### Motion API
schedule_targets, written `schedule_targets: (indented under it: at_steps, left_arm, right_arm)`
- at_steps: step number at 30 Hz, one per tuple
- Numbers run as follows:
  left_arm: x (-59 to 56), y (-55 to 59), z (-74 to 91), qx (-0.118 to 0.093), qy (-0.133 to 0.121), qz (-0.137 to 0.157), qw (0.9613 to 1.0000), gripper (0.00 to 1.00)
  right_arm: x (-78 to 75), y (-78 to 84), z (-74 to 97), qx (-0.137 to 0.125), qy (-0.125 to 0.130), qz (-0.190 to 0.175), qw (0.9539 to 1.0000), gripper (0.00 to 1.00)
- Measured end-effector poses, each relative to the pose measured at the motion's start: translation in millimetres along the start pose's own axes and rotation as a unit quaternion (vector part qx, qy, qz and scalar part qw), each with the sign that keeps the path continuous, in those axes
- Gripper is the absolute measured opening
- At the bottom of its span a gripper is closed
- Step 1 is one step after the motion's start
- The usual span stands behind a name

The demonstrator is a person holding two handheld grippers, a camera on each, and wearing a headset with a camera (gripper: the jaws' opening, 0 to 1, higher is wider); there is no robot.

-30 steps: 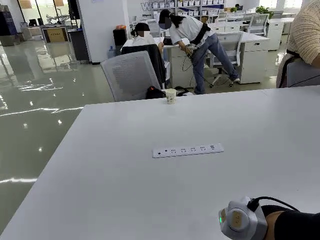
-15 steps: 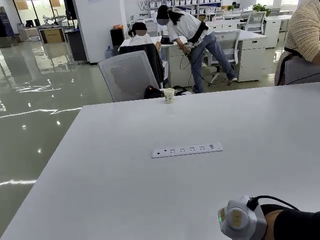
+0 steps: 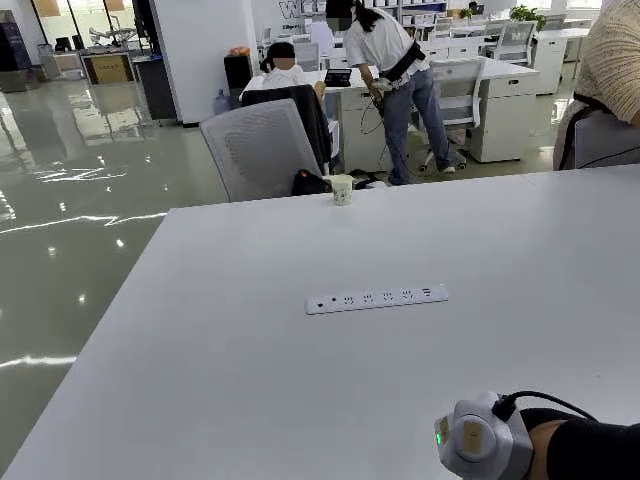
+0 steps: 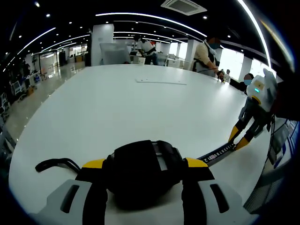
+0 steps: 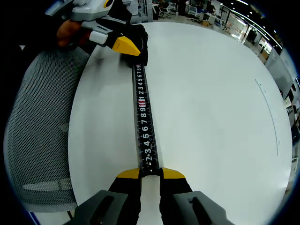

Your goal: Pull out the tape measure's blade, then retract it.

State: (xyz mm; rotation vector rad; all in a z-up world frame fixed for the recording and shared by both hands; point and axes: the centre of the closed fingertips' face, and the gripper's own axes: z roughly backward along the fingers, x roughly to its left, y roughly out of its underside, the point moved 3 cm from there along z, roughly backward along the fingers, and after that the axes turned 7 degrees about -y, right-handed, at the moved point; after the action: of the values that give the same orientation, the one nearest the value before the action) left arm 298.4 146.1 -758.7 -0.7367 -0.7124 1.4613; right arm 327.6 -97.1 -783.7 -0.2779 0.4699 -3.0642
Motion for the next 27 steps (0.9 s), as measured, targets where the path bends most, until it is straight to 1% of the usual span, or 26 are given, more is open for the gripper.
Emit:
schedule_targets:
  at_steps: [3, 7, 10, 18, 23, 27]
  left_arm:
    - [-0.2, -0.4, -0.6, 0.001, 0.002, 0.000, 1.0000, 0.59]
    - [-0.6, -0.8, -0.7, 0.000, 0.002, -0.001, 1.0000, 0.59]
    - [-0.9, -1.4, -1.2, 0.003, 0.002, -0.001, 1.0000, 0.59]
    - [-2.2, -1.9, -1.9, 0.006, 0.004, -0.001, 1.0000, 0.59]
    - [-2.5, -1.4, -2.1, 0.010, 0.004, -0.001, 0.9999, 0.59]
    - [-2.6, -0.5, -0.8, 0.007, 0.004, -0.001, 1.0000, 0.59]
  right_arm:
    - [-0.5, -0.8, 0.1, 0.001, -0.001, 0.006, 1.0000, 0.11]
    - [-1.1, -1.9, -0.4, 0.001, 0.000, 0.001, 1.0000, 0.11]
    - [-0.8, -2.6, 0.1, 0.003, 0.003, 0.005, 1.0000, 0.11]
    - [-2.2, -4.1, -0.1, 0.006, -0.001, 0.004, 1.0000, 0.11]
    - [-2.1, -4.9, -0.7, 0.002, -0.003, 0.002, 1.0000, 0.11]
    - [-0.2, -6.8, -1.0, 0.002, -0.003, 0.004, 1.0000, 0.11]
